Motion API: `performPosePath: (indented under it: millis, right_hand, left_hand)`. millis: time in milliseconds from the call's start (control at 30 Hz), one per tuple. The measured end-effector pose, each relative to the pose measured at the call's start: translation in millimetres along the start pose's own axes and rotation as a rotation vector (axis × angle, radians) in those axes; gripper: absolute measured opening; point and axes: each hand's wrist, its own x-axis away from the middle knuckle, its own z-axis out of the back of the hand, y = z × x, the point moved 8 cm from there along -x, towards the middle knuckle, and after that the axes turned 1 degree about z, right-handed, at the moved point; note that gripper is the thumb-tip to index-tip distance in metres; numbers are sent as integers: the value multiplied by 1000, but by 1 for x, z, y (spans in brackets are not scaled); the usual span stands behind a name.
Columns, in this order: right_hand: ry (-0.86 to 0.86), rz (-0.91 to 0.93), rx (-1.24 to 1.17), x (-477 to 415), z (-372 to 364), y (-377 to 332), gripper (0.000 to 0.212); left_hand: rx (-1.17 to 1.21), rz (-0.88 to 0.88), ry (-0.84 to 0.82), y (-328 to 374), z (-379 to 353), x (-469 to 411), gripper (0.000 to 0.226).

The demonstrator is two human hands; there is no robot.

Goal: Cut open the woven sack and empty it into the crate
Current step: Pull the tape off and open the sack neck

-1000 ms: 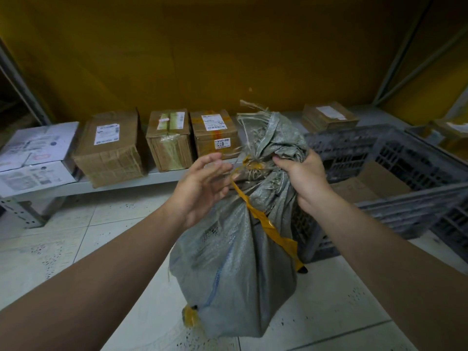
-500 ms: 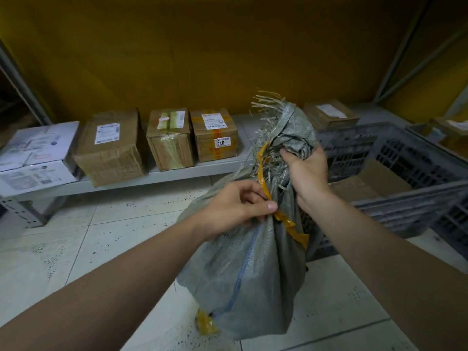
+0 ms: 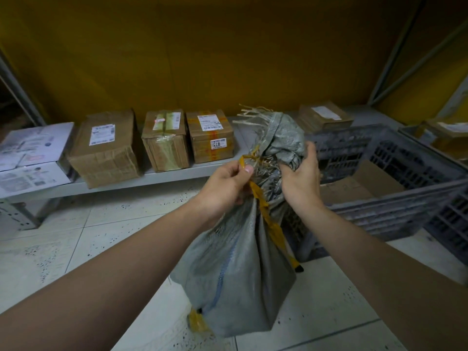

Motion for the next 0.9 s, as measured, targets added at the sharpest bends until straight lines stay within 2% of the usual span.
performPosePath:
  millis: [133,233,333,467,500,633,733,833,900]
  right_hand:
    - [7,-55,-89,-12,-1,3,63]
    - [15,-101,-107,-24,-1,7,73]
    - [15,-109,-105,-33,3,15,75]
    - [13,-95,-170,-43,8,18,71]
    - [9,-90,-184,-44,9,18,70]
    - [-17,41,-31,-46,14,6,63]
    - [-71,49,-54,-45,10,-3,55]
    - [-217,88,27,-40,1,-15,46]
    - [-359,11,-67,-33,-7,-13,37]
  left_hand:
    - [310,28,102,-6,19,-6,23]
    - [343,16,226,-7,44,-9,24]
    - [142,-4,261,3,59,-9,25]
    - [-520,-115,201,43,64,-5,30]
    - [-602,-135,180,54,66,-4,31]
    - [-693,-184,187,84,81,-3,33]
    - [-779,-222,209,78,90,-5,29]
    - [-838,-239,273,62,105,-5,27]
    - [-855,-270,302,55,111,-3,26]
